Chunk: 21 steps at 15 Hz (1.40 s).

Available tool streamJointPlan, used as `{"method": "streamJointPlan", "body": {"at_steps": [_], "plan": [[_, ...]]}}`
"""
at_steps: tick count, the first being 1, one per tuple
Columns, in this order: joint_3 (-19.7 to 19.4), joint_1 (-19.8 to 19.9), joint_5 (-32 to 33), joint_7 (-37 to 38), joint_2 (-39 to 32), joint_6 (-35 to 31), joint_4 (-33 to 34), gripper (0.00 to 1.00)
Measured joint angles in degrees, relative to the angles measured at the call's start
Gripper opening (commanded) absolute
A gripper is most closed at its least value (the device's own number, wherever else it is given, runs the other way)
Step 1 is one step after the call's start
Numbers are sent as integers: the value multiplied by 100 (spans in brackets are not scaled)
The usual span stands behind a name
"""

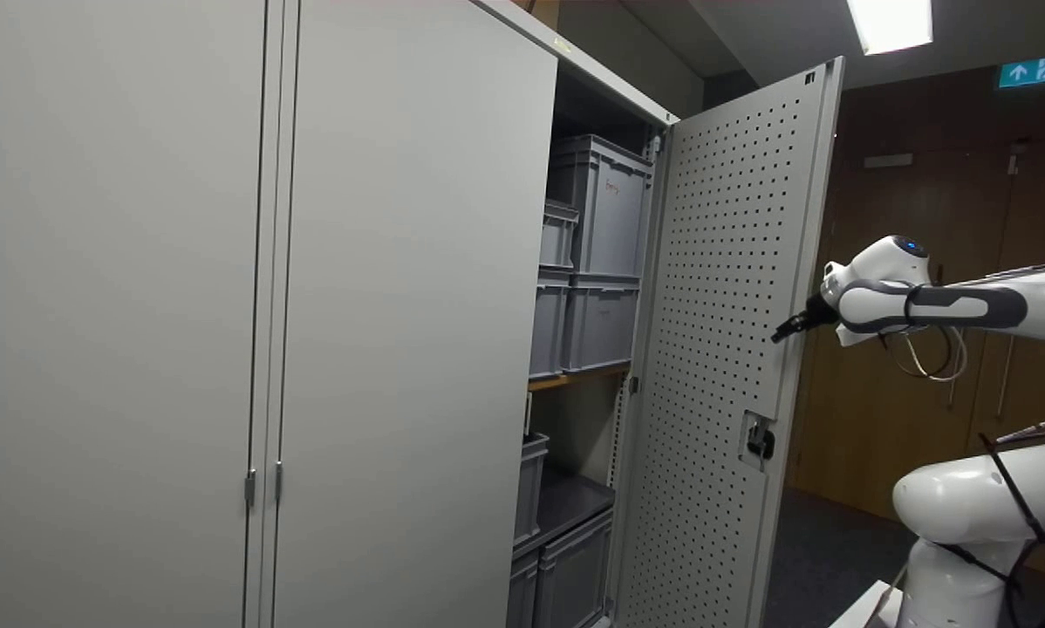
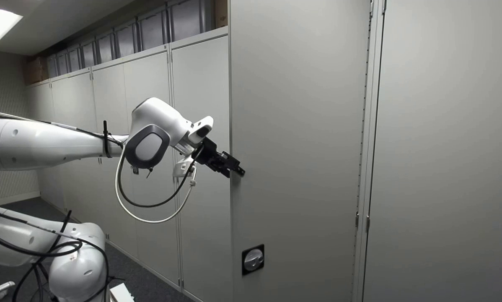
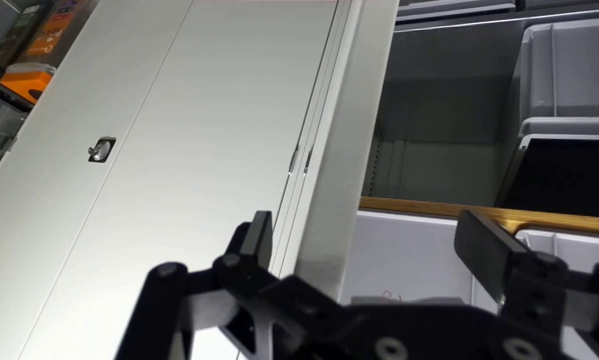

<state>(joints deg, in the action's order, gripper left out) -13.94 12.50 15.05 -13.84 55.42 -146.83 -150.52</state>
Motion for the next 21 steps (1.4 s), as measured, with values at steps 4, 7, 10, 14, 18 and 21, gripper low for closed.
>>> {"method": "streamJointPlan", "body": {"at_steps": [4,7,10,14,18,21], "plan": [[85,-108,-75,41,68,1,-41,100],[144,-198,-124,92,111,1,-64,100],[205,-302,-196,150,136,1,-75,100],[281,-413,-293,232,142,1,-75,100],[336,-510,-359,303,143,0,-75,100],[387,-587,-426,339,141,0,-74,100]]}}
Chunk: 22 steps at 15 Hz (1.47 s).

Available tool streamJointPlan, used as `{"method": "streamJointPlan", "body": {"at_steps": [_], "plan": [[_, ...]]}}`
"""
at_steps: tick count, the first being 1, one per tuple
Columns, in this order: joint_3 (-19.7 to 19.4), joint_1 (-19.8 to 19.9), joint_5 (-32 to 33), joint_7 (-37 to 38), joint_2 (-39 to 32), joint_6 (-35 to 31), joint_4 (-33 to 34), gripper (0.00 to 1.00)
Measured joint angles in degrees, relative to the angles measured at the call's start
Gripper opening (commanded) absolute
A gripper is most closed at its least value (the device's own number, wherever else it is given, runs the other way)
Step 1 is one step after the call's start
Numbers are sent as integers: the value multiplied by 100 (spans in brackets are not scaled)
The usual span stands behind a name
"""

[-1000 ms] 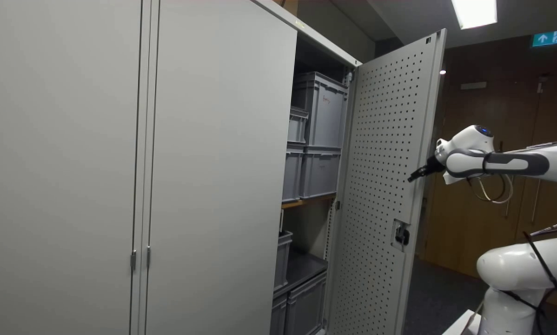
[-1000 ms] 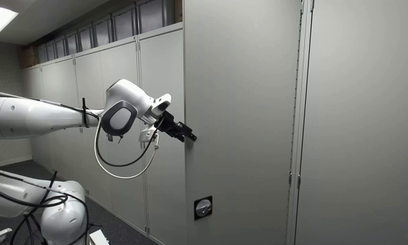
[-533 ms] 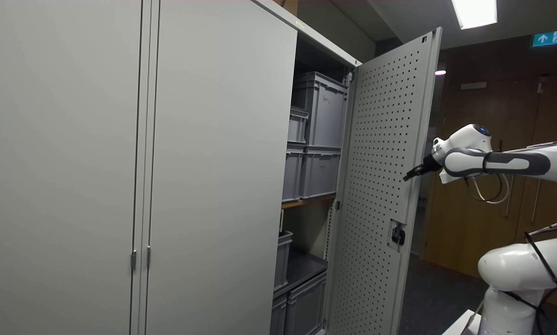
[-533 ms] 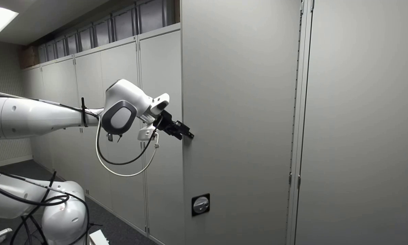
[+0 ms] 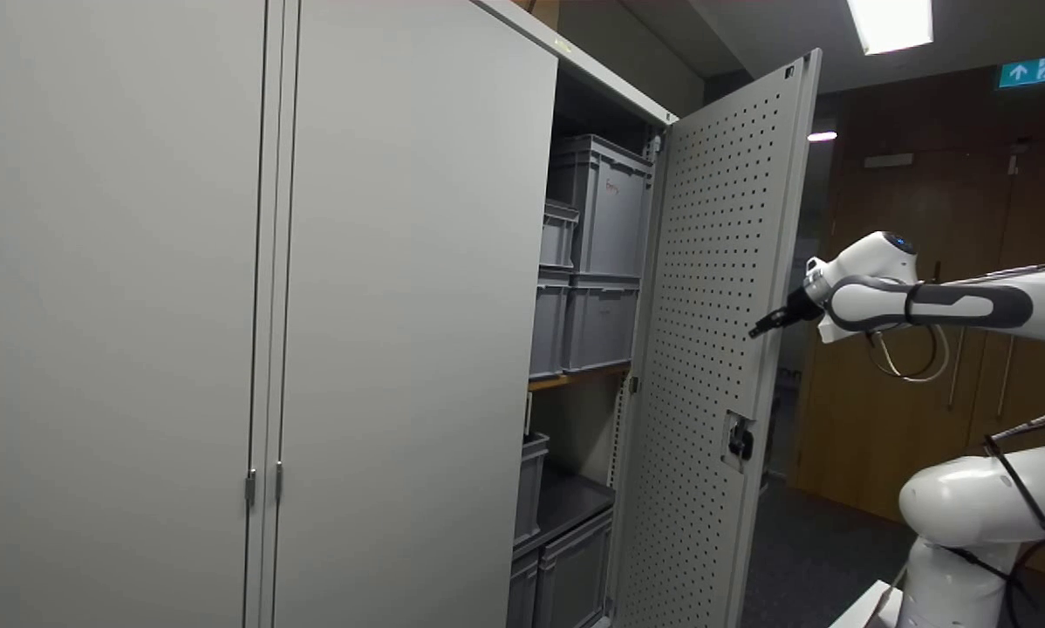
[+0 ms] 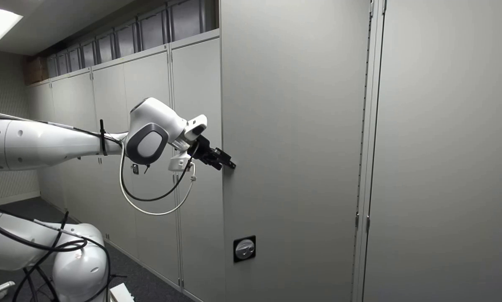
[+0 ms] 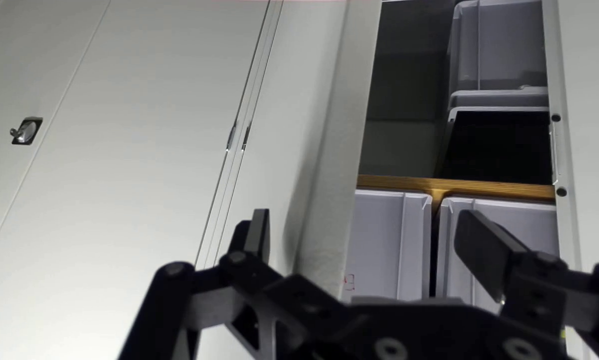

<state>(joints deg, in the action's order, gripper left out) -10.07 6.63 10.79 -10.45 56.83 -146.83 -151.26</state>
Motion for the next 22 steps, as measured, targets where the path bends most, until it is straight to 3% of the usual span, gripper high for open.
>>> {"method": "streamJointPlan", "body": {"at_steps": [22], "plan": [[131,-842,-379,0,-321,-5,240,100]]}}
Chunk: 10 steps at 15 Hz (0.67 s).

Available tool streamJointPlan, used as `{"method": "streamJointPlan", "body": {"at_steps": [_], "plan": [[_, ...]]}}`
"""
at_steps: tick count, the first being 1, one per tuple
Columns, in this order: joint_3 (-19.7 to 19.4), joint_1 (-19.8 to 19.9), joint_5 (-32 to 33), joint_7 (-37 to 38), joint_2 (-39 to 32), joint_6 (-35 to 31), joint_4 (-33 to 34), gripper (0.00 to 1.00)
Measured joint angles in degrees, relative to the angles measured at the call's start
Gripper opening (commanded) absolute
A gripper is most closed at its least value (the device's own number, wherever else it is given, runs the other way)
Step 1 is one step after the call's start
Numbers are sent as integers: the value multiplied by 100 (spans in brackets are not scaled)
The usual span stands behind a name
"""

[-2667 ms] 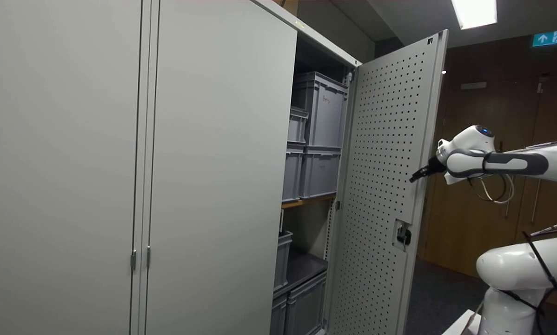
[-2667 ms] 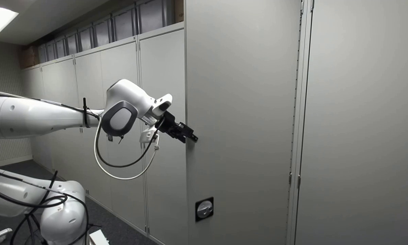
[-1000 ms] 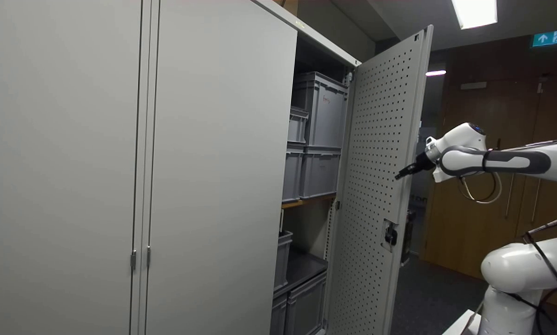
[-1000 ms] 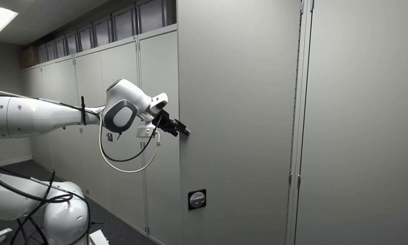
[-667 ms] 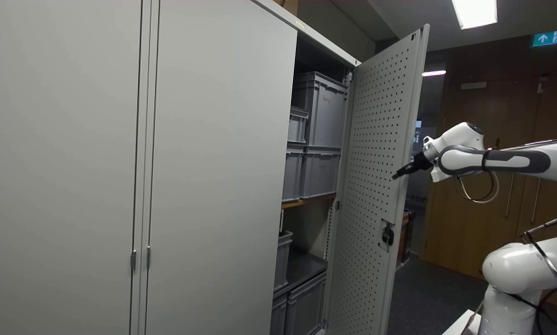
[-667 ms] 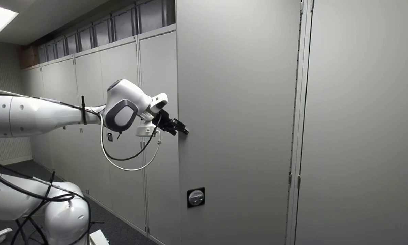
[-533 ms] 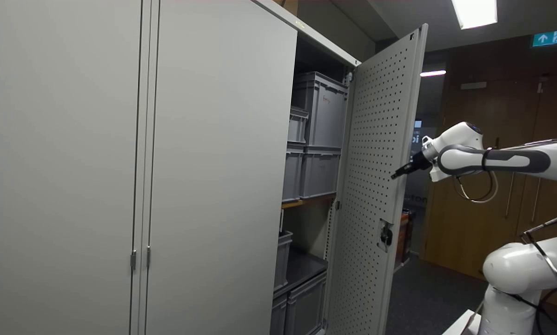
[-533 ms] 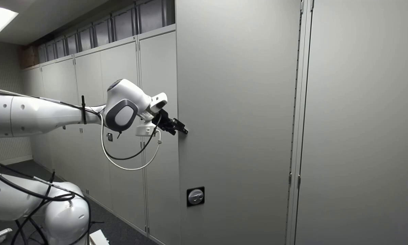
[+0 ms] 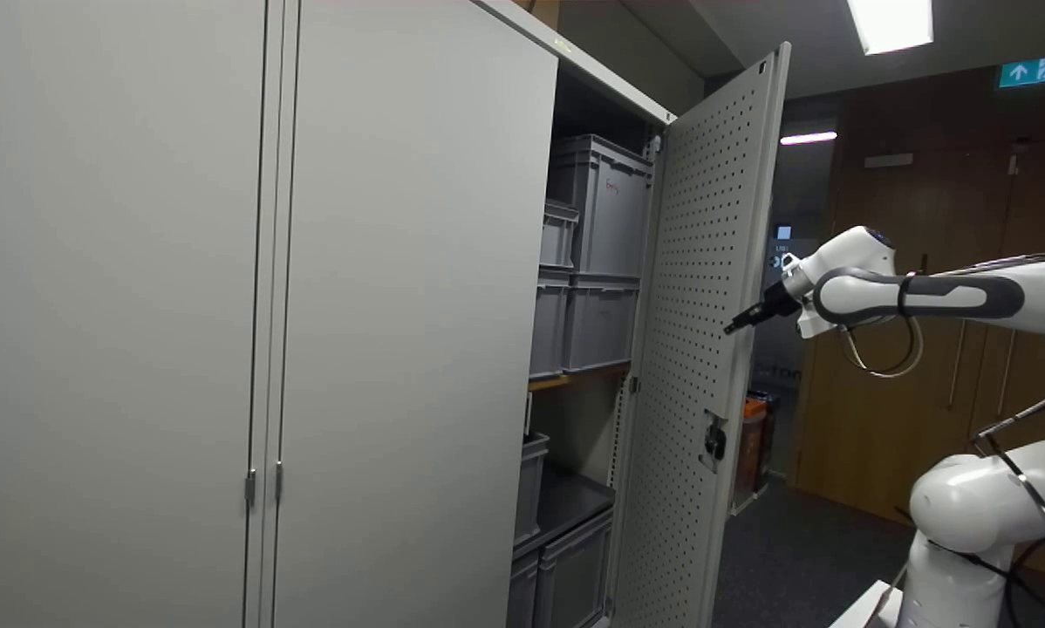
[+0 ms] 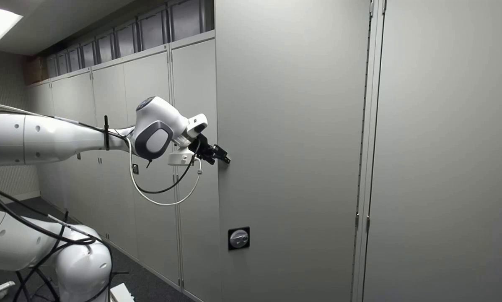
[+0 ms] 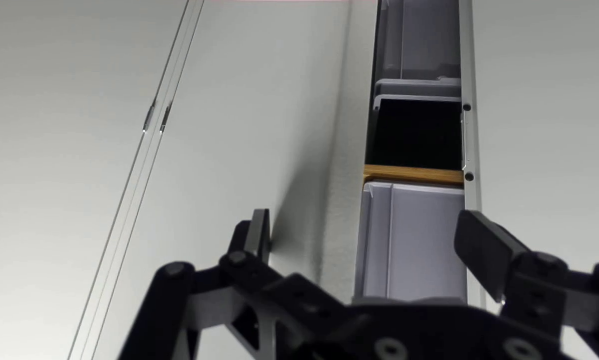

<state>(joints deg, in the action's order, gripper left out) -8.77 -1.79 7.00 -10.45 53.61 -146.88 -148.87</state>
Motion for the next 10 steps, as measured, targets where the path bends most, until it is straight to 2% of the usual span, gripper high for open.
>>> {"method": "streamJointPlan", "body": {"at_steps": [10], "plan": [[40,-228,-131,-1,-358,0,275,100]]}}
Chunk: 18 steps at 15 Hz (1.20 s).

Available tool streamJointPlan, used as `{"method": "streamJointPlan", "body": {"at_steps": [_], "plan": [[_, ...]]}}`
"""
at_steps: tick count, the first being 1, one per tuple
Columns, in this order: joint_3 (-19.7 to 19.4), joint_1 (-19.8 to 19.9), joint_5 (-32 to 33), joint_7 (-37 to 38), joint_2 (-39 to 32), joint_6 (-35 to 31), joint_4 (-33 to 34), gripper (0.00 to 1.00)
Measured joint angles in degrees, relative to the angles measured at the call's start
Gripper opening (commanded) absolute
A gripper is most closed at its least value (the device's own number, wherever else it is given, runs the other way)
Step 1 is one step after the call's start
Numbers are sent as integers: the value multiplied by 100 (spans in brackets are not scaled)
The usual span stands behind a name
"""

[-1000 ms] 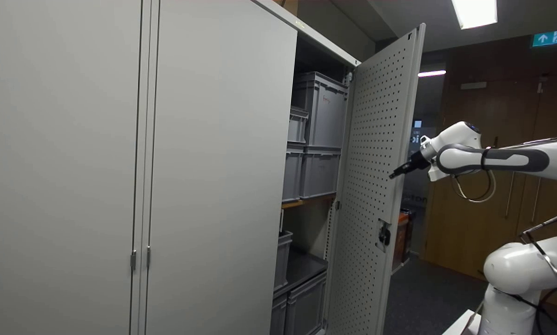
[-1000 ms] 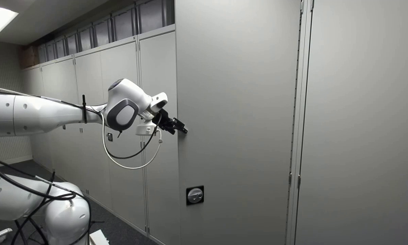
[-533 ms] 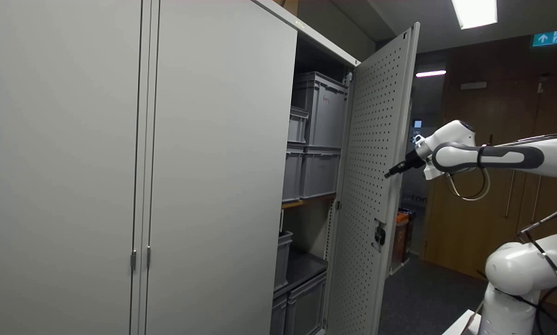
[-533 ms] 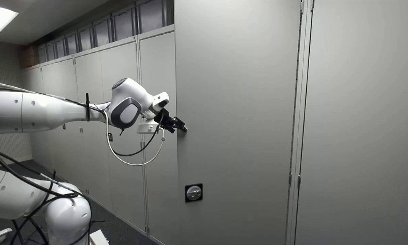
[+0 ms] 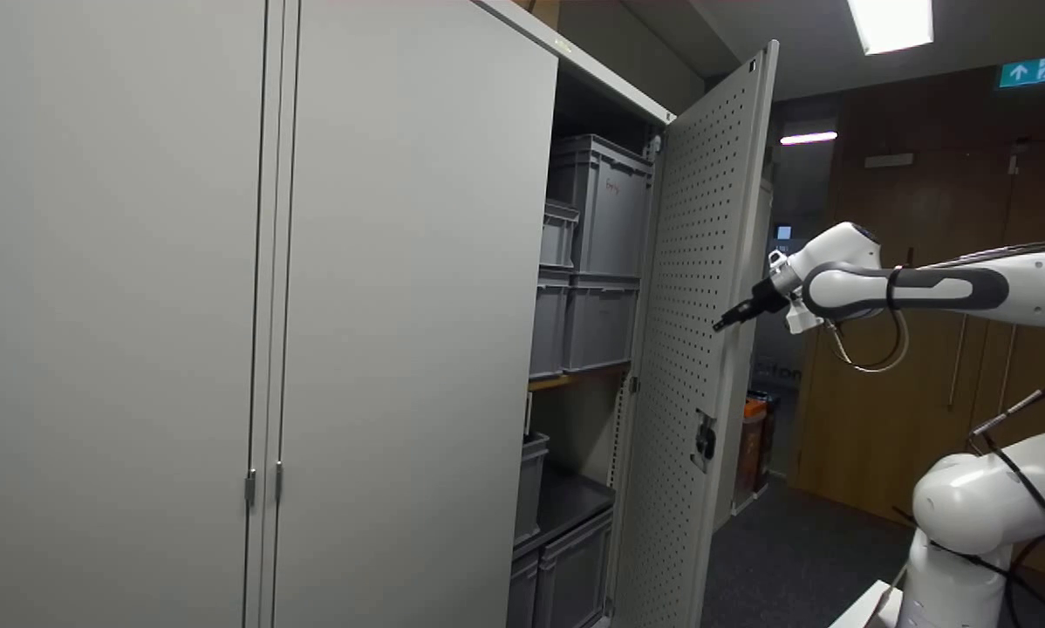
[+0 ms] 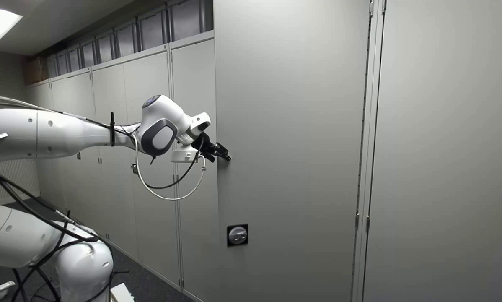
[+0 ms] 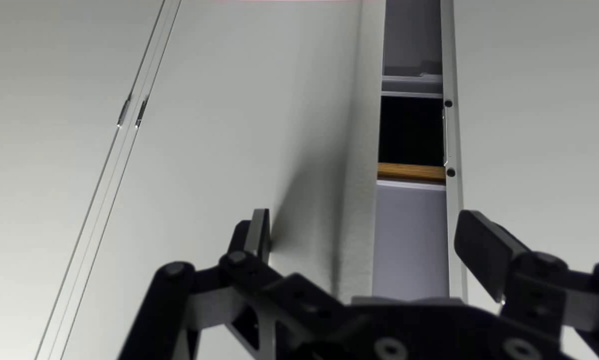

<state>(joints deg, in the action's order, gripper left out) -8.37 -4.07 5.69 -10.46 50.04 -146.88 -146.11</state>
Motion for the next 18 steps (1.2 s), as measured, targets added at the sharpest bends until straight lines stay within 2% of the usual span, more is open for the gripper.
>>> {"method": "streamJointPlan", "body": {"at_steps": [18], "plan": [[337,-347,-210,-1,-842,1,644,100]]}}
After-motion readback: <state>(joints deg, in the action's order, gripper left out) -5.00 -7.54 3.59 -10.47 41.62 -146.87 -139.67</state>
